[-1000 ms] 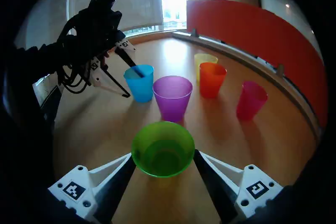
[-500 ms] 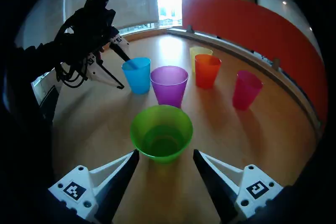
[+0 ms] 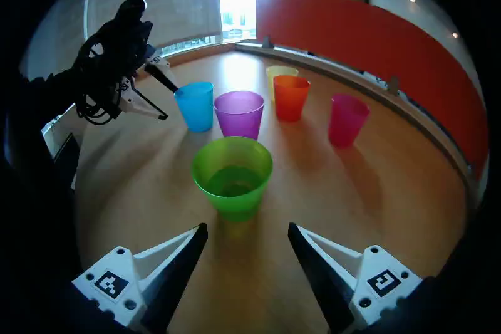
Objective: Pour water
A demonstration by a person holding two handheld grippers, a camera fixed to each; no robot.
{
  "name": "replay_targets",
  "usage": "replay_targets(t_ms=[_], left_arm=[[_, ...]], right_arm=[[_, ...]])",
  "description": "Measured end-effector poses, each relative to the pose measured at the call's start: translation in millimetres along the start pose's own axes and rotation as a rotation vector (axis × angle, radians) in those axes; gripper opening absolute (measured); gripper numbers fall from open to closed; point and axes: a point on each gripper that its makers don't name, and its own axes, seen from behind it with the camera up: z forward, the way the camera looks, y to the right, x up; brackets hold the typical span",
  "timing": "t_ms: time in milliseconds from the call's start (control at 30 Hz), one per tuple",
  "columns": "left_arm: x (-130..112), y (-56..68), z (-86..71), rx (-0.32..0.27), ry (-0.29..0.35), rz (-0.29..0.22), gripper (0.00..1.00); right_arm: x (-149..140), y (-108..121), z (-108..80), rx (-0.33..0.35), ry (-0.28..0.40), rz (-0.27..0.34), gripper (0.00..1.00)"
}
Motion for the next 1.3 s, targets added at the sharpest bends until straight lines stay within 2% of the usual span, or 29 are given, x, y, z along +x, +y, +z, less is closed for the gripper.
replay_targets(t_ms=[200, 500, 667, 900, 1067, 1300], left_arm=[[-7.6, -17.6, -9.0, 0.058, 0.021, -0.063, 0.92], [-5.3, -30.2, -24.9, 0.108, 0.089, -0.160, 0.92], [-1.1, -41.4, -34.8, 0.150, 0.130, -0.211, 0.92], [10.3, -61.2, -55.1, 0.227, 0.226, -0.296, 0.92], [17.6, -76.5, -70.3, 0.301, 0.298, -0.329, 0.92], [35.5, -90.8, -97.3, 0.415, 0.425, -0.367, 0.92]], right_arm=[[-1.6, 13.6, -12.5, -0.068, 0.017, 0.038, 1.00], [-3.4, 36.5, -31.1, -0.186, 0.059, 0.116, 1.00], [3.4, 50.3, -46.1, -0.257, 0.100, 0.146, 1.00], [23.2, 71.3, -70.9, -0.366, 0.191, 0.176, 1.00], [34.2, 85.6, -84.4, -0.450, 0.256, 0.195, 1.00], [64.9, 106.1, -102.4, -0.591, 0.424, 0.240, 1.00]])
